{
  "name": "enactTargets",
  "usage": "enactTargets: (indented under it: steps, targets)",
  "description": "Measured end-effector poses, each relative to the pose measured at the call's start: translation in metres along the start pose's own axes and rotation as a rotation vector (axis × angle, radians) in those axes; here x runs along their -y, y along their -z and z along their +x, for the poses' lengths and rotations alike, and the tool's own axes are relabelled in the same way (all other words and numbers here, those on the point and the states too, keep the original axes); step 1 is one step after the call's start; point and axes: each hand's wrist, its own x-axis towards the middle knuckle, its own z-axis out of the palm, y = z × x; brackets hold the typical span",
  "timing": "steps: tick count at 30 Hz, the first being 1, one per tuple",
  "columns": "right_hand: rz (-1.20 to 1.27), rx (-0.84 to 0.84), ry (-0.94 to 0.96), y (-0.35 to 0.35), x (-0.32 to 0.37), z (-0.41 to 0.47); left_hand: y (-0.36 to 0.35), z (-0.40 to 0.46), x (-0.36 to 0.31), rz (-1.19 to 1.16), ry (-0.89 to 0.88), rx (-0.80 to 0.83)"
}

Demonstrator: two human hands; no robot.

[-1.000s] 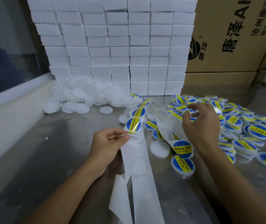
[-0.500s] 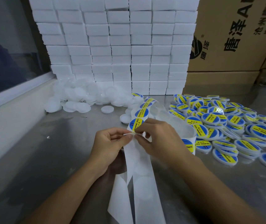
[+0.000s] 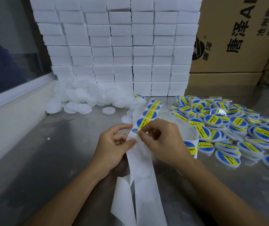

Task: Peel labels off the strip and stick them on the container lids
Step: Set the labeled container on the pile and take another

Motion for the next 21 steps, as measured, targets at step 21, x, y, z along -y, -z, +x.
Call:
enactTargets:
  steps: [21]
  targets:
    - [0.872, -0.122, -0.462, -0.015, 0.002, 0.004, -0.022, 0.044, 0.005, 0.526, -0.191, -0.103]
